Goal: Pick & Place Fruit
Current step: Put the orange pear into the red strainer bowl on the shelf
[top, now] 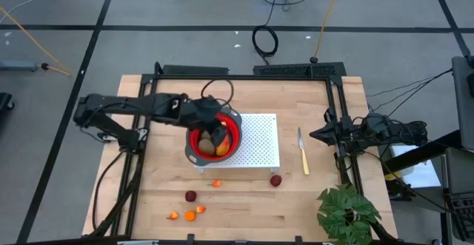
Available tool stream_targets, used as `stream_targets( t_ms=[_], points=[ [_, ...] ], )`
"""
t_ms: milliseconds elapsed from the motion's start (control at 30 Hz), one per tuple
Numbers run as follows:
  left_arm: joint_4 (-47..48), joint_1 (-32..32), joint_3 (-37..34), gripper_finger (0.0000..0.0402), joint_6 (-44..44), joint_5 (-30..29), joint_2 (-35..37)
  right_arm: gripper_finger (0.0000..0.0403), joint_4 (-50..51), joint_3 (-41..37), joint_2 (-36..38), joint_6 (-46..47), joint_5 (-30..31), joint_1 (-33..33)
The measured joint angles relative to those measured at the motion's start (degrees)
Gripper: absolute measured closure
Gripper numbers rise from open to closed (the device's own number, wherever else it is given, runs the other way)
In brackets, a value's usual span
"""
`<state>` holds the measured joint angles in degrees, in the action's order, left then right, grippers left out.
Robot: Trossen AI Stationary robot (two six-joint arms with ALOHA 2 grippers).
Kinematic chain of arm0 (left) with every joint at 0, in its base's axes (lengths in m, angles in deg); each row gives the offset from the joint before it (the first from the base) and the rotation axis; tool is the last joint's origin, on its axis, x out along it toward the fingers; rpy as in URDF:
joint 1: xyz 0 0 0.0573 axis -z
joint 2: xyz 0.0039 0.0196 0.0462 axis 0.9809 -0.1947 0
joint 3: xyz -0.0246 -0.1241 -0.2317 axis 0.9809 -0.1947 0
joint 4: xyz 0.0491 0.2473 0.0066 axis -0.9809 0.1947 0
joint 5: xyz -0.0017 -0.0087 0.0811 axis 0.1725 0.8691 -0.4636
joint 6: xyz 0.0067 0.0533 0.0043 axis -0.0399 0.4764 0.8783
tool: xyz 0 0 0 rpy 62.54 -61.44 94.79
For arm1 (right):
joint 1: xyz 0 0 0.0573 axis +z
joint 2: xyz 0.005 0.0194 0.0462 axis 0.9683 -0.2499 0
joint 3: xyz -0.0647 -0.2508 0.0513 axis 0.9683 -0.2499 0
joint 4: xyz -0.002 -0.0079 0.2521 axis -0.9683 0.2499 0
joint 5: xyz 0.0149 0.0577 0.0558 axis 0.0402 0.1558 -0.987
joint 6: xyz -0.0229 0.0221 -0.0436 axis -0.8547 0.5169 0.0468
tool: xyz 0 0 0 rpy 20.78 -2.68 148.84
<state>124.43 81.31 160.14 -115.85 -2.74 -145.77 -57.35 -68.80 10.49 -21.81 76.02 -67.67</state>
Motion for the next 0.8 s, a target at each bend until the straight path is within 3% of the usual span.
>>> stream_targets(
  t_ms=[300, 600, 800],
  points=[
    [8.24, -3.85, 0.73, 0.0298, 7.16, -0.03, -2.66, 0.0403, -0.01, 0.0, 0.0, 0.0, 0.02, -0.01],
    [8.68, -5.63, 0.8, 0.0298, 17.27, -1.69, -3.25, 0.0403, 0.0, 0.0, 0.0, 0.0, 0.01, 0.0],
    [8.66, -5.63, 0.82, 0.0298, 19.14, -1.2, -4.83, 0.0403, 0.17, 0.0, 0.0, 0.0, 0.02, 0.0]
  ],
)
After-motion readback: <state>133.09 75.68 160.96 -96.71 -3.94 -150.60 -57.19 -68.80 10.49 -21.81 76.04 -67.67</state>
